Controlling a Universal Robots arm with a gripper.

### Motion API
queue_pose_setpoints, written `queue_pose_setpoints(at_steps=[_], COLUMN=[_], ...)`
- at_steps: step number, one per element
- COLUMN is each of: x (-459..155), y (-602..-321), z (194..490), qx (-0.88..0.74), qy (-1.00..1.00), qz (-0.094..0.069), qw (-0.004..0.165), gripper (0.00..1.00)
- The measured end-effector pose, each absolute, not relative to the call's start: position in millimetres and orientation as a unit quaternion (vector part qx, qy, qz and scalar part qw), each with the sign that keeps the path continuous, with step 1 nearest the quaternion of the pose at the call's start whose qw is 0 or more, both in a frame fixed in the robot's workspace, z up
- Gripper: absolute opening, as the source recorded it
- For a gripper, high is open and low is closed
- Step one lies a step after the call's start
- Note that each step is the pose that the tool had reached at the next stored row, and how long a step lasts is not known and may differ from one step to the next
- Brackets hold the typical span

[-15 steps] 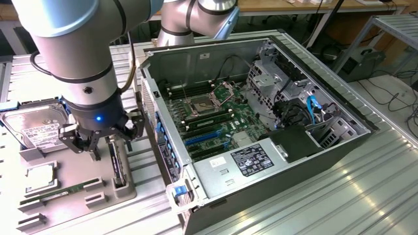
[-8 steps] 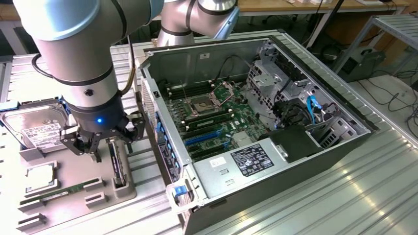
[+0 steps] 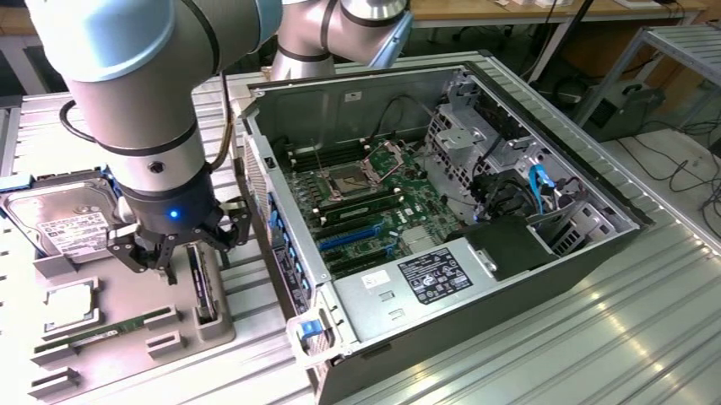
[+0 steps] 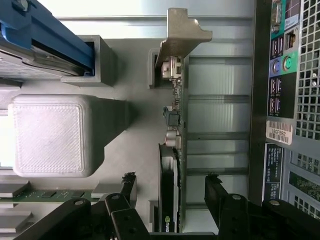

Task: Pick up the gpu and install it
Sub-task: 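Pick up the gpu and move the gpu toward the slot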

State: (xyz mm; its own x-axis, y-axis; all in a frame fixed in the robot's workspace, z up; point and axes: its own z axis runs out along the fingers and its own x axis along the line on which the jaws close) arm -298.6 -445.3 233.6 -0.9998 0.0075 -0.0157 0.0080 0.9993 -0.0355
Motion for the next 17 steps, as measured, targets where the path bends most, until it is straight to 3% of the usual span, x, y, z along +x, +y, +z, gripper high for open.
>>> queue_pose_setpoints(at_steps=[17], x=[-298.6], y=[-445.3], z=[227.9], qx=[0.004], qy=[1.000], qz=[-0.019], qw=[0.008], gripper=[0.66])
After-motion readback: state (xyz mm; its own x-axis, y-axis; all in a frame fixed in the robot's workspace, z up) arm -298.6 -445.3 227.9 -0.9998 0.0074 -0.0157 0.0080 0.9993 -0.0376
